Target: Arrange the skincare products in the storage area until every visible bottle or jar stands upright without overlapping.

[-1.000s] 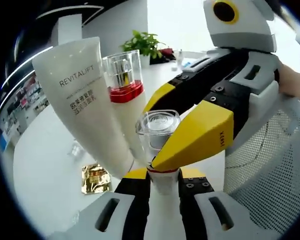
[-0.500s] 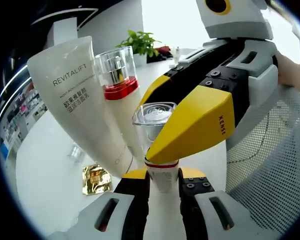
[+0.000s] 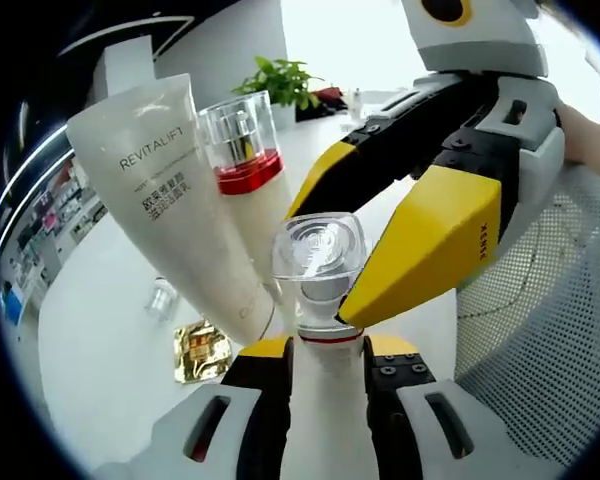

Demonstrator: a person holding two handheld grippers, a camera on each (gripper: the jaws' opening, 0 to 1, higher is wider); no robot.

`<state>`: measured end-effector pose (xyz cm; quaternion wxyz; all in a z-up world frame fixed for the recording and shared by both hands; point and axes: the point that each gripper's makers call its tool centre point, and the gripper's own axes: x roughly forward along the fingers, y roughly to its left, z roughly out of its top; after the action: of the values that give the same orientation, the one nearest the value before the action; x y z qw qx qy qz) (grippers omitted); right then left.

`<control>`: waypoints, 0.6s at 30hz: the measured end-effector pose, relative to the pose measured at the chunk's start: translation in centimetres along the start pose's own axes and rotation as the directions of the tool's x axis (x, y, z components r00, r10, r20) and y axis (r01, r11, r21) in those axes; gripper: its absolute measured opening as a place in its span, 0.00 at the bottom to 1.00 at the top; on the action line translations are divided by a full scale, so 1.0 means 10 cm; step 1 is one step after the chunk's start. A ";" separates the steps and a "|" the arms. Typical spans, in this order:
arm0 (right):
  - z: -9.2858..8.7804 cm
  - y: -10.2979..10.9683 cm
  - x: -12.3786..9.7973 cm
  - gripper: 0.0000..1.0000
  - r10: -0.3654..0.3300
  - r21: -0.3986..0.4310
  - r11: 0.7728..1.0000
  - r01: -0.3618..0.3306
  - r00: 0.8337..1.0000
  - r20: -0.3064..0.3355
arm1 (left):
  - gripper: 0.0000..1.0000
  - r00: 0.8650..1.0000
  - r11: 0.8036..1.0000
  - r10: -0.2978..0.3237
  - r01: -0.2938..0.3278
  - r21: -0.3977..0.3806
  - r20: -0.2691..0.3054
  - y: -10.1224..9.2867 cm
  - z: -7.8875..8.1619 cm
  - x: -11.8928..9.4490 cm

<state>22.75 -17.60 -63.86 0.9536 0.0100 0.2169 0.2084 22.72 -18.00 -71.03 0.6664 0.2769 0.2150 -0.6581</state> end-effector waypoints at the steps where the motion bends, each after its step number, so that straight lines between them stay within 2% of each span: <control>1: -0.01 0.01 -0.01 0.30 0.003 -0.007 1.000 -0.003 1.000 -0.006 | 0.26 1.000 1.000 -0.002 0.002 0.001 -0.005 0.00 -0.01 0.00; 11: -0.14 -0.01 -0.05 0.29 -0.001 -0.034 0.999 -0.001 0.998 -0.069 | 0.25 0.999 1.000 0.006 -0.007 -0.015 -0.051 0.04 -0.12 -0.06; 18: -0.28 -0.08 -0.03 0.28 -0.030 -0.054 0.998 0.022 0.988 -0.150 | 0.21 0.997 1.000 0.015 -0.017 -0.024 -0.074 0.06 -0.17 -0.08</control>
<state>21.62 -18.62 -66.39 0.9371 -0.0335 0.2828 0.2016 23.44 -16.28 -71.72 0.6666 0.2944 0.2451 -0.6395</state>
